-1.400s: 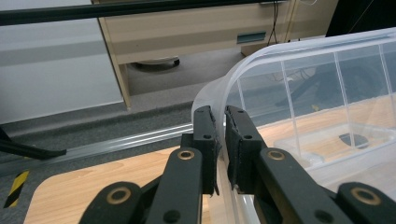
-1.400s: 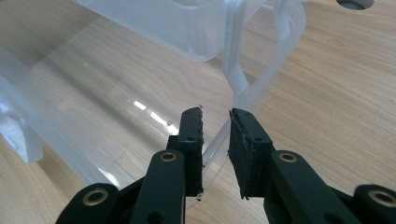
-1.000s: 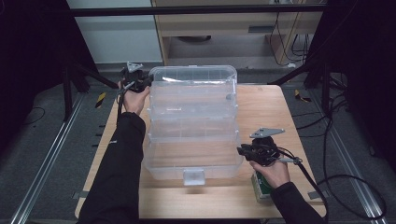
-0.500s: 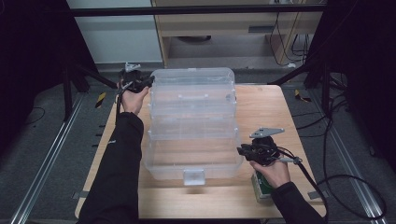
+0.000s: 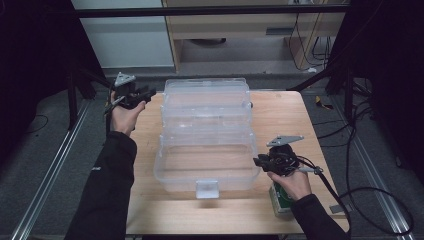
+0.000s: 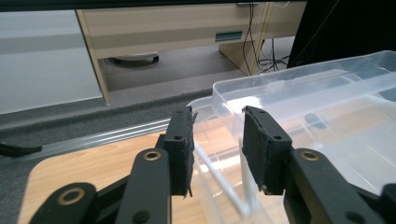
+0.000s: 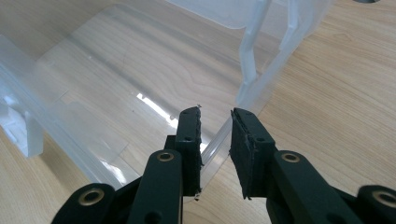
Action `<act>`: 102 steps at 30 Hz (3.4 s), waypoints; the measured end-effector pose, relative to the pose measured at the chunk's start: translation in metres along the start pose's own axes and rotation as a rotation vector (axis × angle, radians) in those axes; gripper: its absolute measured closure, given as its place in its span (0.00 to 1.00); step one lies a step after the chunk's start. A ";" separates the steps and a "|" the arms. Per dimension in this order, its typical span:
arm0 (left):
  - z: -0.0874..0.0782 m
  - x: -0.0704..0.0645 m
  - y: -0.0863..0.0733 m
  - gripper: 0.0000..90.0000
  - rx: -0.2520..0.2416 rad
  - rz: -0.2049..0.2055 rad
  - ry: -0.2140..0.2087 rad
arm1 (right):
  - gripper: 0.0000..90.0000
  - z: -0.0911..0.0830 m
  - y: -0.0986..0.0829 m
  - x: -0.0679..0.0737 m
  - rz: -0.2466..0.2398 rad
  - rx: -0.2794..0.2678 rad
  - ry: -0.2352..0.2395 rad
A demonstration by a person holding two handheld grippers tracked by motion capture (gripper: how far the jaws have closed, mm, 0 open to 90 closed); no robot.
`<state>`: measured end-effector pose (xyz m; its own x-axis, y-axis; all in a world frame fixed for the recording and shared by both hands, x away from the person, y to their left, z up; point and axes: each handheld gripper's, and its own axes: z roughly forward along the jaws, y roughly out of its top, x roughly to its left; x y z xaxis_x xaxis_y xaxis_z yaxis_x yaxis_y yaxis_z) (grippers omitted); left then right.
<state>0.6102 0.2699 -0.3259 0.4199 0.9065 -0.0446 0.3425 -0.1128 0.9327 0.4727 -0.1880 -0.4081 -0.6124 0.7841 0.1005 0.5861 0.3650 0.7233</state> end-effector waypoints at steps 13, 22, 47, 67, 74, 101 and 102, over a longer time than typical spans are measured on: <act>-0.083 -0.007 -0.045 0.62 0.006 0.032 -0.025 | 0.80 0.001 0.000 0.000 0.010 0.003 -0.004; -0.109 -0.024 -0.091 0.59 0.088 0.061 -0.066 | 0.81 0.001 0.000 0.001 0.007 -0.001 -0.010; -0.089 -0.067 -0.131 0.66 0.288 0.122 -0.161 | 0.80 0.001 -0.001 0.005 -0.014 -0.006 -0.034; -0.082 -0.064 -0.134 0.72 0.310 0.106 -0.187 | 0.79 0.002 0.001 0.008 -0.009 0.004 -0.021; -0.092 -0.063 -0.128 0.62 0.267 0.114 -0.197 | 0.70 -0.003 0.004 0.005 -0.007 -0.022 -0.034; -0.102 -0.002 -0.136 0.39 0.211 0.027 0.013 | 0.22 -0.057 0.003 -0.016 -0.115 0.000 -0.075; -0.102 -0.001 -0.136 0.39 0.216 0.026 0.015 | 0.21 -0.059 0.002 -0.017 -0.122 0.014 -0.073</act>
<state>0.4776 0.3255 -0.4168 0.4191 0.9078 -0.0151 0.5045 -0.2190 0.8352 0.4527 -0.2302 -0.3677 -0.6396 0.7678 -0.0377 0.5177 0.4664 0.7173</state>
